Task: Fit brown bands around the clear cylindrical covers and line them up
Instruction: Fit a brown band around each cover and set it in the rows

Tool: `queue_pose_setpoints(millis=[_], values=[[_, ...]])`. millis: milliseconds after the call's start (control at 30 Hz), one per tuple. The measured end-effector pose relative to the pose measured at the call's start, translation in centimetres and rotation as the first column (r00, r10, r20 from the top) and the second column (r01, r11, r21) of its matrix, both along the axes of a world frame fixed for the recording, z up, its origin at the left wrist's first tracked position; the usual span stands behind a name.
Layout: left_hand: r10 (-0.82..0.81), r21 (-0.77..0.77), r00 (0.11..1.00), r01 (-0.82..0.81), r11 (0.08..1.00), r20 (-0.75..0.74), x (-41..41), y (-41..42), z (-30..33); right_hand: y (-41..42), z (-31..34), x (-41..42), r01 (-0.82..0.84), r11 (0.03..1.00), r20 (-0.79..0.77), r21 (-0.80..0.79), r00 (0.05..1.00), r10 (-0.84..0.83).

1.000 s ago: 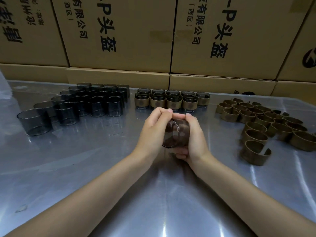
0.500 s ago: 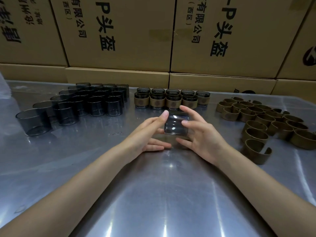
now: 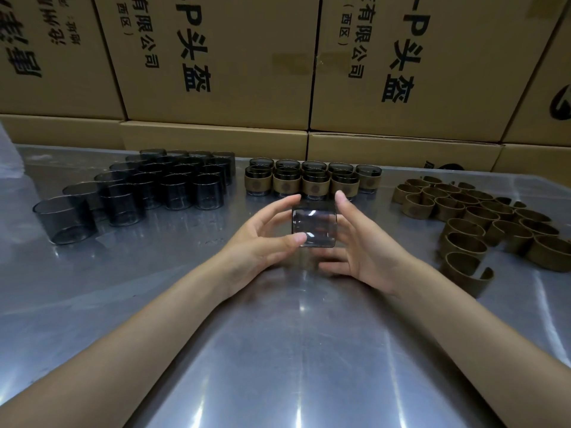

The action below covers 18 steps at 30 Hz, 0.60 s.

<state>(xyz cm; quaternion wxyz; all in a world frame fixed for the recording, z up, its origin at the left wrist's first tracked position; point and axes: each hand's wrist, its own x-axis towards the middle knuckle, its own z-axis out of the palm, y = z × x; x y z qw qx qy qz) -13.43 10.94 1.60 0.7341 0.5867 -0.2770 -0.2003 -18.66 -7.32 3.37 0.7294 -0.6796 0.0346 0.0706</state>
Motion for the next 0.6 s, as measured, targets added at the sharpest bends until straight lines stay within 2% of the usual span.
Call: queue_pose_setpoints(millis=[67, 133, 333, 433, 533, 600], values=[[-0.01, -0.009, 1.0, 0.01, 1.0, 0.009, 0.0, 0.0, -0.1, 0.2, -0.2, 0.2, 0.018, 0.999, 0.0, -0.033, 1.0, -0.018], [-0.003, 0.01, 1.0, 0.003, 1.0, 0.011, 0.0, 0.0, 0.0, 0.1, -0.4, 0.1, 0.003, 1.0, 0.037, 0.009, 0.999, -0.003], [0.077, 0.212, 0.997, -0.072, 0.974, -0.013, -0.1, -0.7, 0.7, -1.2, -1.3, 0.1, -0.05, 0.976, 0.188, 0.214, 0.982, 0.009], [0.112, 0.257, 0.994, -0.109, 0.96, 0.004, -0.3, -1.1, 1.0, -1.1, -1.3, 0.1, -0.082, 0.972, 0.216, 0.219, 0.976, 0.034], [0.169, 0.23, 0.985, -0.168, 0.958, 0.019, -0.6, -1.3, 0.7, -1.0, -1.2, 0.0, -0.103, 0.976, 0.223, 0.193, 0.973, 0.059], [0.161, 0.138, 0.987, -0.159, 0.978, -0.002, -0.5, -1.1, 0.3, -1.0, -1.1, 0.1, -0.09, 0.978, 0.195, 0.187, 0.979, 0.052]])
